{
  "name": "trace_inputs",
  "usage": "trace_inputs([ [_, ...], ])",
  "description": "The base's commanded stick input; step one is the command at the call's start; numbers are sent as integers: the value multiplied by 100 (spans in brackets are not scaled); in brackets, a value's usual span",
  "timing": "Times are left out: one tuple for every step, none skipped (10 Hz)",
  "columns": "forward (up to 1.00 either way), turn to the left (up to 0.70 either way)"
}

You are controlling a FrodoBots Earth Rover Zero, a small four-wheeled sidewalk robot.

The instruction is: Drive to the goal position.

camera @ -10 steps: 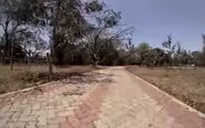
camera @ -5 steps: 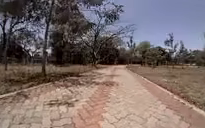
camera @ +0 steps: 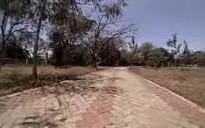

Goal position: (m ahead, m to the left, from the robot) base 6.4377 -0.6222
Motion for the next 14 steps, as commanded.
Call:
trace_inputs([
  [100, 0],
  [100, 0],
  [100, 0],
  [100, 0],
  [100, 0],
  [100, 0],
  [100, 0],
  [100, 0],
  [100, 0],
  [100, 0],
  [100, 0],
  [100, 0],
  [100, 0],
  [100, 0],
])
